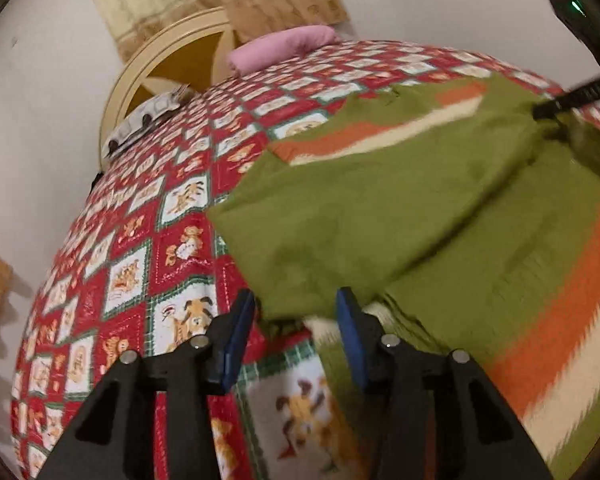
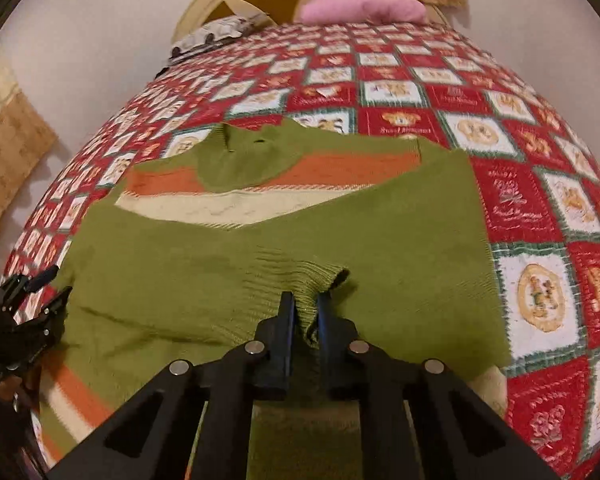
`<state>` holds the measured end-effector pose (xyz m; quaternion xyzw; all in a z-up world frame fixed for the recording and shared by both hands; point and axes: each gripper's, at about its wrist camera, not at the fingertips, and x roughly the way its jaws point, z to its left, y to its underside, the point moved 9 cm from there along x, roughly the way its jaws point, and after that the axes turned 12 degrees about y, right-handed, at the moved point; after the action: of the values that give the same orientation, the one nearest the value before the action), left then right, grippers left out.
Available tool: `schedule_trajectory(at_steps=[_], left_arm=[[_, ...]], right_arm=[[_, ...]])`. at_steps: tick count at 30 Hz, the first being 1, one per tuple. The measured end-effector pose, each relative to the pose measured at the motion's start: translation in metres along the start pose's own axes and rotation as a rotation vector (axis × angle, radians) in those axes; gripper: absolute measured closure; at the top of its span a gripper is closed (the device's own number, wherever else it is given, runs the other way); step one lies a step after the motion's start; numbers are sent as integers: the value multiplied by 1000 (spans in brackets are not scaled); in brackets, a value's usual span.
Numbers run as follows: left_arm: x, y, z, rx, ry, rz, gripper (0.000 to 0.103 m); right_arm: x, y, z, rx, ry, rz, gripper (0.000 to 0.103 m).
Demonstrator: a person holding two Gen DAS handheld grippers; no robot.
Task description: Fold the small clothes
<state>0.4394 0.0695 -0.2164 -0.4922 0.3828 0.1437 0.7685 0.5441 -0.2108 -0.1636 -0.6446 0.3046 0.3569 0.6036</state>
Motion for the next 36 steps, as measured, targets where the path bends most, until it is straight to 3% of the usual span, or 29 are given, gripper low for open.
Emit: schedule_trajectory(at_steps=[3, 7, 8, 9, 10, 11, 12, 13, 14, 15, 17, 18, 19, 25, 30, 32, 36], left_arm=[[-4, 6, 1, 7, -5, -4, 56], [-20, -4, 13, -69, -8, -65, 52], [-25, -8, 17, -90, -6, -92, 46], [-32, -15, 23, -118, -5, -127, 37], [-37, -20, 28, -144, -2, -154, 33], [-38, -23, 30, -163, 5, -170, 29], [-39, -27, 34, -188, 13, -184, 28], [-37, -30, 38, -213, 14, -189, 28], [-30, -31, 41, -229, 10, -176, 28], [-18, -31, 43, -229, -13, -134, 28], [1, -24, 41, -217, -34, -66, 28], [11, -19, 39, -214, -35, -22, 28], [19, -12, 35, -220, -25, 9, 28], [12, -9, 26, -221, -4, -21, 25], [9, -12, 24, -248, 8, -22, 13], [9, -12, 20, -236, 16, -18, 13], [-1, -16, 17, -216, 10, -53, 13]], right_arm=[[0, 11, -2, -104, 77, -7, 96], [-8, 12, -14, -33, -10, -6, 95], [-11, 9, -18, 3, -32, -15, 89], [-14, 4, -23, 44, -50, -25, 63], [-14, 0, -25, 65, -55, -31, 48], [-14, -4, -28, 87, -63, -36, 37], [-12, -8, -29, 98, -64, -39, 37], [-8, -10, -29, 96, -48, -31, 38], [-2, -12, -29, 88, -28, -18, 45], [7, -11, -25, 77, -23, 7, 64], [26, -5, -17, 69, -37, 74, 81], [25, -7, -13, 44, -15, 46, 93], [22, -9, -10, 23, 0, 35, 100], [-25, -39, -14, -78, 130, -159, 100], [11, -30, -23, -142, 260, -97, 100], [26, -18, -29, -134, 263, -52, 99], [11, -15, -35, -89, 247, -70, 98]])
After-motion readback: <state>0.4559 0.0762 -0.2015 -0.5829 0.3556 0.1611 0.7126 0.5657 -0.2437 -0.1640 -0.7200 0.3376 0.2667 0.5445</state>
